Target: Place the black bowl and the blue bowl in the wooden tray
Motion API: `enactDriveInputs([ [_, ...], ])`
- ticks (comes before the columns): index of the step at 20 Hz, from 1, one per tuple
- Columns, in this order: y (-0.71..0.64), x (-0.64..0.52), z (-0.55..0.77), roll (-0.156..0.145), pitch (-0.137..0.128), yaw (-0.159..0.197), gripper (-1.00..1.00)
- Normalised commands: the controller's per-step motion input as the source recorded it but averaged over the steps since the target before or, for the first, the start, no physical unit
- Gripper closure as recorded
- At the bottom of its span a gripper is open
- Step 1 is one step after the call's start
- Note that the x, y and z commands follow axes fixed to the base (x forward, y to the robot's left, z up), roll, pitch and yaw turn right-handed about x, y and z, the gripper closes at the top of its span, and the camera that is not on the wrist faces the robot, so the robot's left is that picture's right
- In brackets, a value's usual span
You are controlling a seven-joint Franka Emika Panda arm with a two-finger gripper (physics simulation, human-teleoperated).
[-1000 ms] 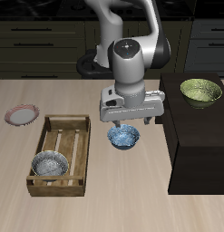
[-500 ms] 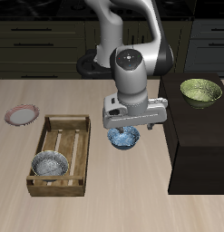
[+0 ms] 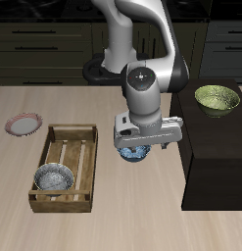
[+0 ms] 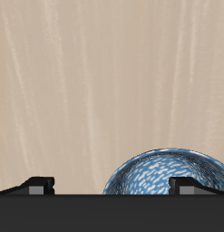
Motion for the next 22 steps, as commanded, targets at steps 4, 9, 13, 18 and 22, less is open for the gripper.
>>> enactDriveInputs([
  [4,-0.01,0.12,-0.20,0.001,0.038,-0.013,-1.00],
  [9,-0.01,0.14,-0.33,0.018,0.113,-0.082,-1.00],
  [13,0.06,0.05,-0.31,0.051,0.103,-0.057,1.00],
  [18,0.01,0.00,0.03,0.011,0.019,-0.073,1.00],
  [22,0.23,-0.17,0.11,0.056,-0.014,-0.023,1.00],
])
